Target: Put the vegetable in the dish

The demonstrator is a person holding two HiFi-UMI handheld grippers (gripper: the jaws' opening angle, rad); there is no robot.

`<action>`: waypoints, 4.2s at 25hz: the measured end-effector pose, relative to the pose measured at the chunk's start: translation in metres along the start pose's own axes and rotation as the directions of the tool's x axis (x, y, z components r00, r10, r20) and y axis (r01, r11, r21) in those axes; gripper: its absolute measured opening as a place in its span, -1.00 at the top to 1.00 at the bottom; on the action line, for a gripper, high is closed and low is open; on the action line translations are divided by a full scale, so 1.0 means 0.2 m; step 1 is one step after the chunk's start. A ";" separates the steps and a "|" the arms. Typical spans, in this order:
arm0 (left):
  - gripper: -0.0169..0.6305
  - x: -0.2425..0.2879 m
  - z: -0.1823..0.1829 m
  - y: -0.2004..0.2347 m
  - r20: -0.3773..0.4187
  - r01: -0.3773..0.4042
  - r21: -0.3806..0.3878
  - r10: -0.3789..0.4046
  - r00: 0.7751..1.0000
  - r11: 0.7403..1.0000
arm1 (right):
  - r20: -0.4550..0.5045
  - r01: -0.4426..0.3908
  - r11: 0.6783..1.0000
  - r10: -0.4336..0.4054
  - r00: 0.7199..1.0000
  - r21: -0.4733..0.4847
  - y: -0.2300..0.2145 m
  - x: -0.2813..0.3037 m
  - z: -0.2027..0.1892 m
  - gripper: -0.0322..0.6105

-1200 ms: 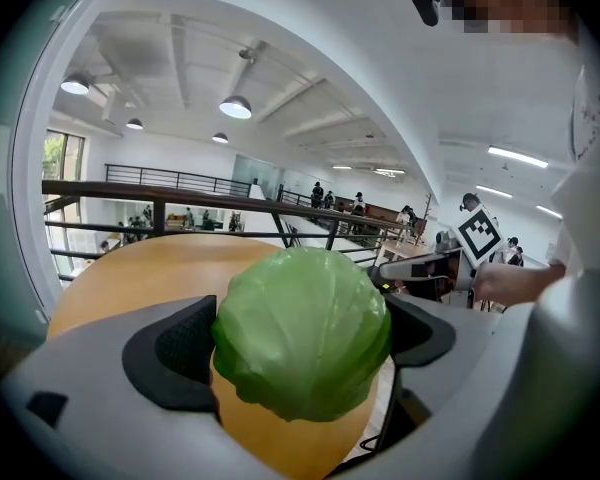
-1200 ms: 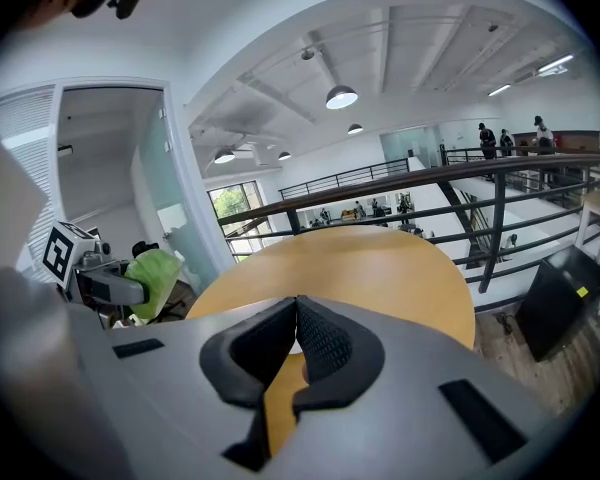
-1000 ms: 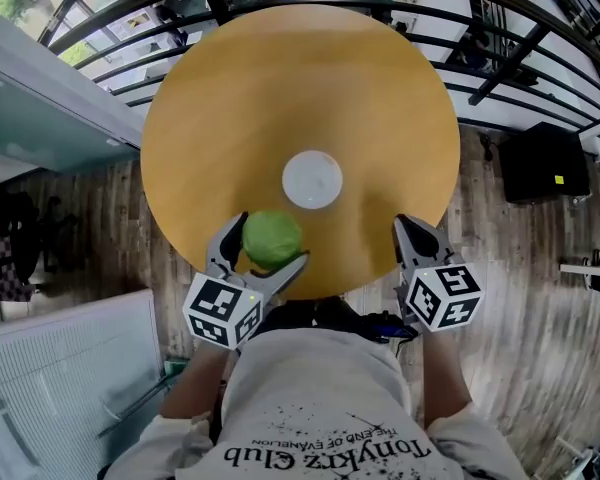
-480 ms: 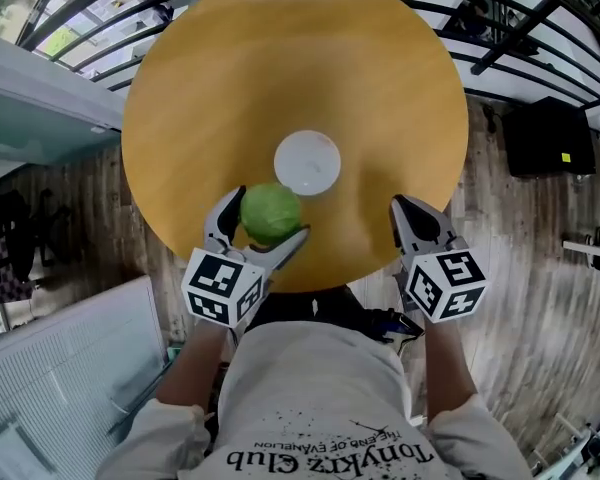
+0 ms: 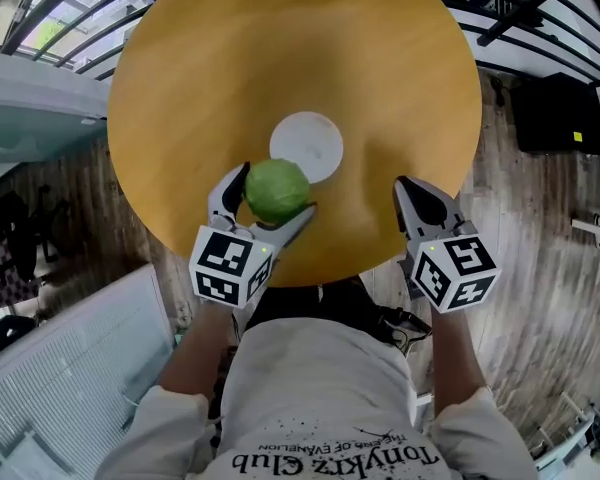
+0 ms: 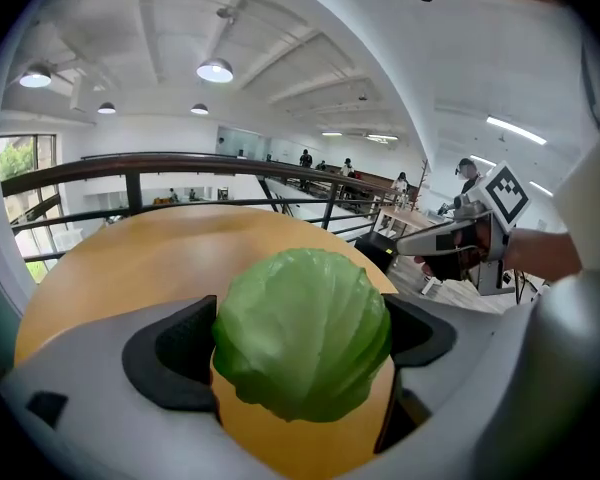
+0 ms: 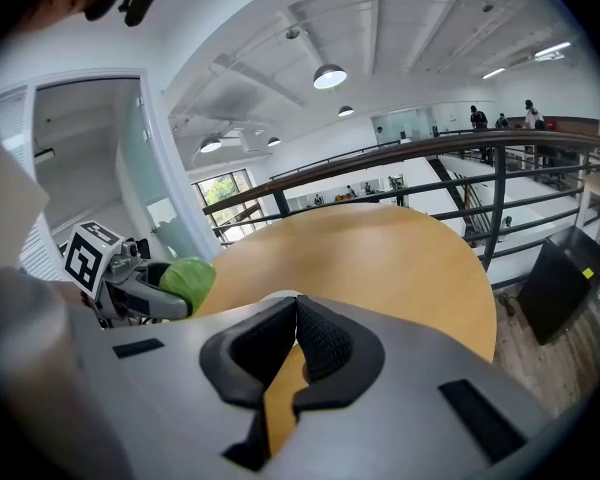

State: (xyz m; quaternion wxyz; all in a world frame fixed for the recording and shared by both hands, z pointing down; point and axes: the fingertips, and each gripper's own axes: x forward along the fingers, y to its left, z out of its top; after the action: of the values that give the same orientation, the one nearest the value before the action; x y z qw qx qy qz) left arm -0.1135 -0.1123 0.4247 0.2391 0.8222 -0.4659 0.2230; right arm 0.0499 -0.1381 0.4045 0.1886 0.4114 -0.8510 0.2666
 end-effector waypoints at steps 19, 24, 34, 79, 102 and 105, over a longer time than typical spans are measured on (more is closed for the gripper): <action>-0.60 0.33 -0.13 0.16 -0.113 0.025 0.044 -0.020 0.993 0.999 | -0.042 0.026 0.999 -0.024 0.999 0.042 -0.09 0.14 -0.14 0.82; -0.60 0.41 -0.14 0.18 -0.140 0.034 0.064 -0.024 0.990 0.997 | -0.044 0.035 0.998 -0.033 0.998 0.061 -0.12 0.16 -0.16 0.82; -0.60 0.56 -0.20 0.20 -0.197 0.065 0.120 -0.040 0.980 0.991 | -0.050 0.064 0.993 -0.059 0.997 0.095 -0.17 0.17 -0.22 0.82; -0.60 0.85 -0.34 0.23 -0.376 0.109 0.202 -0.026 0.926 0.973 | -0.079 0.091 0.981 -0.078 0.994 0.171 -0.28 0.21 -0.30 0.82; -0.59 0.59 -0.27 0.26 -0.259 -0.006 0.168 0.050 0.965 0.986 | -0.056 0.040 0.993 -0.034 0.998 0.108 -0.15 0.09 -0.23 0.82; -0.59 0.48 -0.24 0.25 -0.243 -0.028 0.145 0.063 0.968 0.989 | -0.043 0.028 0.996 -0.024 0.999 0.086 -0.11 0.05 -0.19 0.82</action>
State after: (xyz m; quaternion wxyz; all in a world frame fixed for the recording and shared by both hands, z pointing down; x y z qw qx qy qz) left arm -0.1192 -0.1688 0.5286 0.2315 0.7920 -0.4345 0.3611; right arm 0.0652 -0.1317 0.4456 0.1917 0.4245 -0.8290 0.3095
